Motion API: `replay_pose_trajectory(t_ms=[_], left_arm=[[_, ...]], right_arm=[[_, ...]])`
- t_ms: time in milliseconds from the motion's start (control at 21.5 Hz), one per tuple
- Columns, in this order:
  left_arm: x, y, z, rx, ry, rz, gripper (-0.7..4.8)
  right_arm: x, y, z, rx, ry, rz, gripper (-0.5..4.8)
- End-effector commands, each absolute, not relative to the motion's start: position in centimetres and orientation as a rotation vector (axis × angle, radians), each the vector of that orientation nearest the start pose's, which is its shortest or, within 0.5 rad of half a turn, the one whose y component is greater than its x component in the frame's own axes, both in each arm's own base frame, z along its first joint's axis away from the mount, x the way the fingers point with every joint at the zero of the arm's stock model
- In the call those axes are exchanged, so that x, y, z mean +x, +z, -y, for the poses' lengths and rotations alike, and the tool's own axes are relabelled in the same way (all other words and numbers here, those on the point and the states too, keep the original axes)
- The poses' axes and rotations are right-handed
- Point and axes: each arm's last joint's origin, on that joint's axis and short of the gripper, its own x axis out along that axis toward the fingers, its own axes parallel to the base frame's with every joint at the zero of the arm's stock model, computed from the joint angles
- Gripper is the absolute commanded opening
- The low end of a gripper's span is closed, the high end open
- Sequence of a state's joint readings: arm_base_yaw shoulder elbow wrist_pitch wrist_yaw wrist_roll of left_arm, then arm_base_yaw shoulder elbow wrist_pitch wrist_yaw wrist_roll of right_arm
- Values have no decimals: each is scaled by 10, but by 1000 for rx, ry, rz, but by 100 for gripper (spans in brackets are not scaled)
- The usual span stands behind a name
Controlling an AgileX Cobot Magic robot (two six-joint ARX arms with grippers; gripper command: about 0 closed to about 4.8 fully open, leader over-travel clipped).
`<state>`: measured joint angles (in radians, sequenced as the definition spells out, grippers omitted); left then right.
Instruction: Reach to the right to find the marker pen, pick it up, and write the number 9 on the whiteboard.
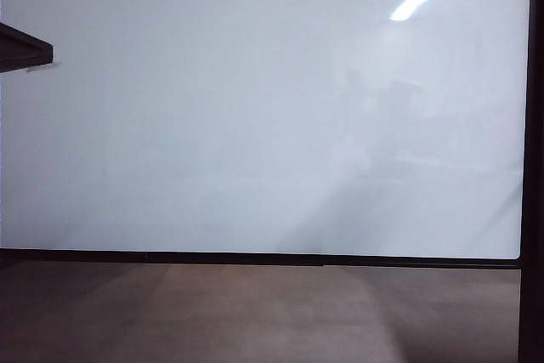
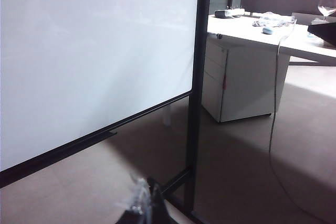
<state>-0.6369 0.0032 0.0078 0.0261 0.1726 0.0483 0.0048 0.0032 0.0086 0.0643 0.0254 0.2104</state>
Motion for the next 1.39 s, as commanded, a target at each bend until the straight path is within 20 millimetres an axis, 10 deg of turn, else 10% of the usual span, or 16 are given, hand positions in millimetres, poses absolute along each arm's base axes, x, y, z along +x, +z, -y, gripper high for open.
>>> replay_pose_trajectory(t_ms=[46,232,418,557,650,789,1068,1393], left_arm=[[75,170,62,32,-815,62,-5],[75,170,62,32,-815,62,-5],[75,170,62,32,-819,62,-5],[74,170,62,32,-825,62,-5],[74,170,62,32,-822,62,-5],[74,170,62,32,-823,62,-5],[74,170,62,32,-823,62,-5],[74,170,62,32,-825,62,-5]], right_arm=[[96,181,0,218,-7,148,-6],[79,235,7,260,-210,464,-6],[67,358,6,98,-178,694,-3],[130,441,15,-34,-233,645,181],[179,452,34,-80,-181,564,226],[252,420,76,71,51,352,479],[342,282,113,131,173,127,479],[348,189,118,129,111,114,479]])
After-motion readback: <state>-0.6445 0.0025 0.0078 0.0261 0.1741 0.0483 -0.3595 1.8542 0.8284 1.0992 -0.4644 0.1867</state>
